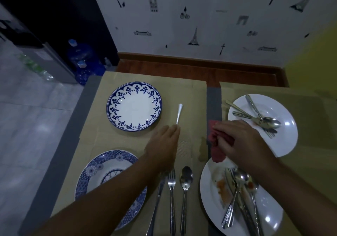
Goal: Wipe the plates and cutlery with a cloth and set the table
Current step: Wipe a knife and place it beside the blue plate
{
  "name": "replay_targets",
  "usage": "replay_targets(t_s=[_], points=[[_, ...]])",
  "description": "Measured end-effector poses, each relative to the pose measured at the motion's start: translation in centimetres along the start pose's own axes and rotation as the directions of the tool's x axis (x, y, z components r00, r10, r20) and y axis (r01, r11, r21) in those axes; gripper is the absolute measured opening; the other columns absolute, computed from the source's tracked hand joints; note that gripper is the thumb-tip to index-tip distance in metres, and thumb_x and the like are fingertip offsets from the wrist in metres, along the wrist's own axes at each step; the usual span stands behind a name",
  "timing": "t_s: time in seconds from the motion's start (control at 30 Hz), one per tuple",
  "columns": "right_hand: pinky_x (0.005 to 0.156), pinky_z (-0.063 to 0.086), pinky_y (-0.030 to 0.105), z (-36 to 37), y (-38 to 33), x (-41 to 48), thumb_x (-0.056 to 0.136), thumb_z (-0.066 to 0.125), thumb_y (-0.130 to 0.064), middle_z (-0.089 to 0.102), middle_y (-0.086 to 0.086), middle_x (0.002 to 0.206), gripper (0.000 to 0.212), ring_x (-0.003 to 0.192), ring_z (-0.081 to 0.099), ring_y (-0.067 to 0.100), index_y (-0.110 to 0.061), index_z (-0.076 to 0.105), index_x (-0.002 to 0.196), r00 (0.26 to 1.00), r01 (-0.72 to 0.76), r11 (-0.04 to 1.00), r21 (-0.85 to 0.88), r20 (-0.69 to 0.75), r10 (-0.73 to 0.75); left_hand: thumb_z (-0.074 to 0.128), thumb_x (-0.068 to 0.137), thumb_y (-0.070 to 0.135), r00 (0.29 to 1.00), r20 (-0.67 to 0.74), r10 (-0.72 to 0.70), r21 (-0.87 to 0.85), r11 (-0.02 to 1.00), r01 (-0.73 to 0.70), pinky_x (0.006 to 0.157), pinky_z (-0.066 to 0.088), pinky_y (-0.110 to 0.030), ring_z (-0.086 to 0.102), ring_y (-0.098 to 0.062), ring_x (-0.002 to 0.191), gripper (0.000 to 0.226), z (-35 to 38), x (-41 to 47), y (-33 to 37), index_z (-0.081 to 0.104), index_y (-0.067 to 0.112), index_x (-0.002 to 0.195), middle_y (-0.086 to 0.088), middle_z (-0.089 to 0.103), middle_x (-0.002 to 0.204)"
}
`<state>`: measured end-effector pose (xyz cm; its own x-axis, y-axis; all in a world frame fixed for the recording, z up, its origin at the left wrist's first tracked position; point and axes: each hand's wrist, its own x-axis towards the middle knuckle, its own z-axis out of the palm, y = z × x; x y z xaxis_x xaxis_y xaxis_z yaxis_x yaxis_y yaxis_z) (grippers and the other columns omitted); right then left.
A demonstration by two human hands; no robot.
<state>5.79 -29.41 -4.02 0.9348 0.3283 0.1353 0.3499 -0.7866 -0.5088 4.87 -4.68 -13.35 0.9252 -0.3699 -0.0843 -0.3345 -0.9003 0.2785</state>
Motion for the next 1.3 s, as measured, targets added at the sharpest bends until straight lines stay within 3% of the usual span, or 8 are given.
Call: replay_targets(t_s=[0.23, 0.47, 0.8, 0.9, 0.97, 1.07, 1.17, 1.3], points=[[0.087, 0.040, 0.025, 1.0, -0.1, -0.2, 0.077, 0.076, 0.000, 0.072, -0.005, 0.110, 0.040, 0.097, 0.060, 0.018, -0.016, 0.074, 0.113, 0.998, 0.015, 0.999, 0.031, 0.056, -0.017, 0.054, 0.097, 0.023, 0.982, 0.171, -0.086, 0.106, 0.992, 0.068, 0.120, 0.017, -0.045, 0.004, -0.028, 0.154, 0.082, 2.3, -1.9, -0.5, 0.000, 0.019, 0.159, 0.000, -0.002, 0.168], [0.087, 0.043, 0.027, 1.3, -0.6, 0.6, 0.078, 0.076, -0.001, 0.073, -0.003, 0.109, 0.038, 0.097, 0.061, 0.020, -0.016, 0.074, 0.112, 0.998, 0.016, 1.000, 0.012, 0.064, -0.017, 0.044, 0.098, 0.012, 0.969, 0.147, -0.201, 0.058, 0.979, 0.194, 0.121, 0.015, -0.047, 0.003, -0.029, 0.153, 0.078, 1.0, 2.0, -1.8, -0.004, 0.015, 0.159, -0.004, -0.007, 0.168], [0.087, 0.044, 0.028, 1.5, -0.9, 0.4, 0.082, 0.072, -0.005, 0.072, -0.004, 0.112, 0.037, 0.099, 0.060, 0.020, -0.018, 0.072, 0.117, 0.996, -0.011, 1.000, 0.005, 0.090, 0.011, 0.042, 0.099, 0.012, 0.971, 0.158, -0.179, 0.040, 0.984, 0.175, 0.123, 0.015, -0.044, -0.002, -0.027, 0.154, 0.076, 1.2, 2.0, -1.9, -0.004, 0.013, 0.159, -0.007, -0.008, 0.167], [0.087, 0.047, 0.031, 0.4, -1.0, -0.2, 0.084, 0.070, -0.007, 0.072, -0.006, 0.109, 0.035, 0.098, 0.059, 0.018, -0.020, 0.072, 0.117, 0.997, -0.017, 1.000, 0.013, 0.072, 0.016, 0.038, 0.102, 0.017, 0.991, 0.065, -0.113, 0.032, 0.993, 0.112, 0.126, 0.012, -0.043, 0.000, -0.028, 0.154, 0.067, 0.8, 1.4, 0.1, 0.005, 0.007, 0.159, -0.011, 0.003, 0.167], [0.087, 0.047, 0.032, -0.6, -0.7, -1.0, 0.085, 0.068, -0.008, 0.072, -0.007, 0.108, 0.035, 0.098, 0.059, 0.017, -0.021, 0.072, 0.117, 0.998, -0.025, 1.000, 0.011, 0.063, 0.024, 0.044, 0.103, 0.021, 0.998, -0.061, -0.036, -0.060, 0.998, 0.032, 0.122, 0.018, -0.039, 0.023, -0.030, 0.151, 0.057, 0.0, 0.1, 3.3, 0.027, 0.005, 0.155, -0.013, 0.027, 0.162], [0.087, 0.050, 0.039, -2.4, -0.1, -2.7, 0.087, 0.066, -0.010, 0.072, -0.007, 0.104, 0.031, 0.098, 0.061, 0.016, -0.023, 0.069, 0.115, 0.998, -0.051, 0.998, 0.022, 0.049, 0.050, 0.054, 0.095, 0.023, 0.965, -0.260, 0.017, -0.183, 0.981, -0.067, 0.105, 0.045, -0.038, 0.064, -0.029, 0.117, 0.039, -0.7, -2.5, 9.1, 0.064, 0.006, 0.129, -0.012, 0.067, 0.128], [0.081, 0.050, 0.037, -4.4, 0.4, -4.7, 0.085, 0.064, -0.006, 0.069, -0.013, 0.092, 0.025, 0.089, 0.061, 0.011, -0.025, 0.065, 0.102, 0.998, -0.058, 0.997, 0.052, 0.036, 0.056, 0.057, 0.096, 0.030, 0.991, -0.094, -0.090, -0.366, 0.929, 0.049, 0.091, 0.050, -0.038, 0.062, -0.021, 0.098, 0.024, -1.2, -5.1, 13.7, 0.070, 0.017, 0.112, -0.001, 0.071, 0.107], [0.075, 0.050, 0.038, -6.1, 1.8, -7.3, 0.084, 0.058, -0.008, 0.069, -0.014, 0.086, 0.024, 0.084, 0.061, 0.010, -0.029, 0.061, 0.093, 0.995, -0.069, 0.997, 0.046, 0.070, 0.066, 0.059, 0.091, 0.042, 0.982, 0.087, -0.165, -0.346, 0.920, 0.186, 0.080, 0.055, -0.033, 0.064, -0.014, 0.083, 0.026, 0.2, -7.3, 18.0, 0.073, 0.021, 0.097, 0.003, 0.072, 0.091]])
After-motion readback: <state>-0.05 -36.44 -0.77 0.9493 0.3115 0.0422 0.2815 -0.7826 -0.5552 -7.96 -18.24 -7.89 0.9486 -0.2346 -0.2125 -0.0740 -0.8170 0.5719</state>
